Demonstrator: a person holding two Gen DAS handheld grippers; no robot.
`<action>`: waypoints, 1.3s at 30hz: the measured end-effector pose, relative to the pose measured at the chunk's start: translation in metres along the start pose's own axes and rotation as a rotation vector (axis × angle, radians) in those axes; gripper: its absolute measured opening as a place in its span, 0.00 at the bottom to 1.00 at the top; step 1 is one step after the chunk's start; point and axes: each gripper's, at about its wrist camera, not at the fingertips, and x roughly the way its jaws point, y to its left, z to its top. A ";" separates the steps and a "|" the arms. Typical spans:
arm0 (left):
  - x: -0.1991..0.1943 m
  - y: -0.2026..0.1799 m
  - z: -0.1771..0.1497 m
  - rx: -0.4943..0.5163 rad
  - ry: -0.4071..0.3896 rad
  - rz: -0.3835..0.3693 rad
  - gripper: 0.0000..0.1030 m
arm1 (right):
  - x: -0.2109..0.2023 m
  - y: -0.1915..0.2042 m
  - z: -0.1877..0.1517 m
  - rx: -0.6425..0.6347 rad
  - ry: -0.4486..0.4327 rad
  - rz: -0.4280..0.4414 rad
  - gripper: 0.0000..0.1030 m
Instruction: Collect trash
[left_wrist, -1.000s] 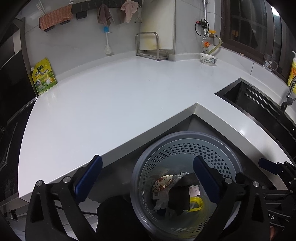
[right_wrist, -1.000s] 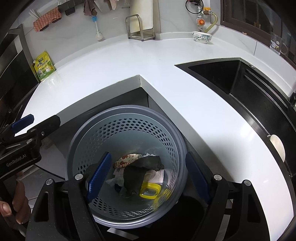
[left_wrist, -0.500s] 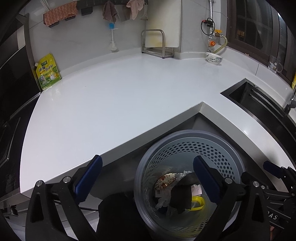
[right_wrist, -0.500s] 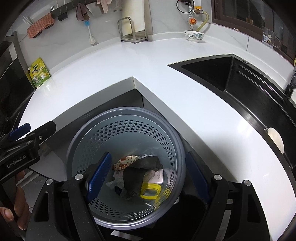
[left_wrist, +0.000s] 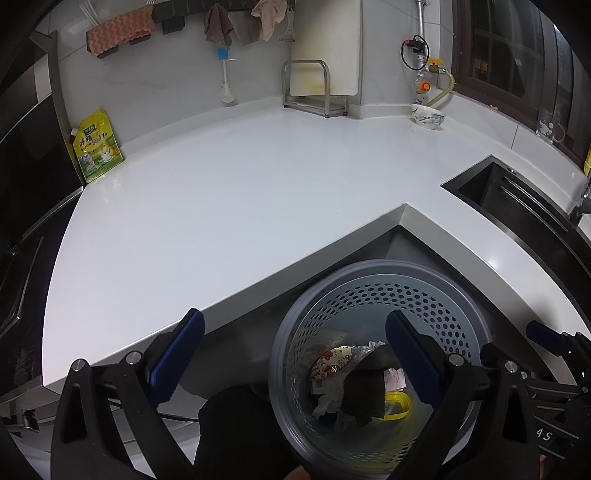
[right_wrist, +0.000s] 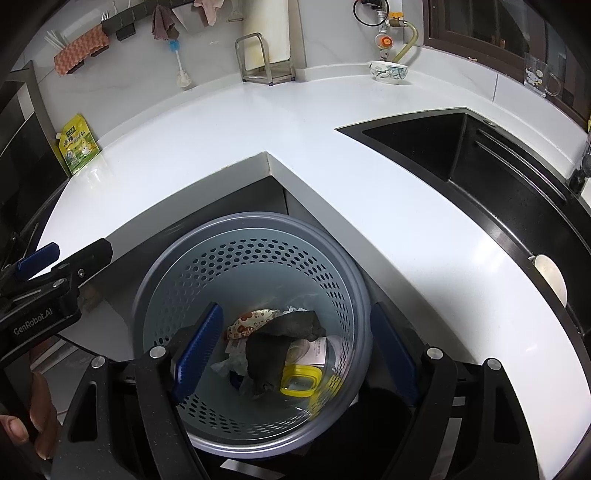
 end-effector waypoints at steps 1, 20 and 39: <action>0.000 0.000 0.000 0.000 0.000 0.002 0.94 | 0.000 0.000 0.000 -0.001 -0.002 -0.001 0.76; 0.002 0.001 0.000 0.003 0.009 -0.001 0.94 | 0.002 0.001 -0.001 -0.002 0.004 0.002 0.76; -0.003 -0.005 -0.001 0.023 -0.008 0.001 0.94 | 0.001 -0.001 -0.002 0.006 0.001 0.006 0.76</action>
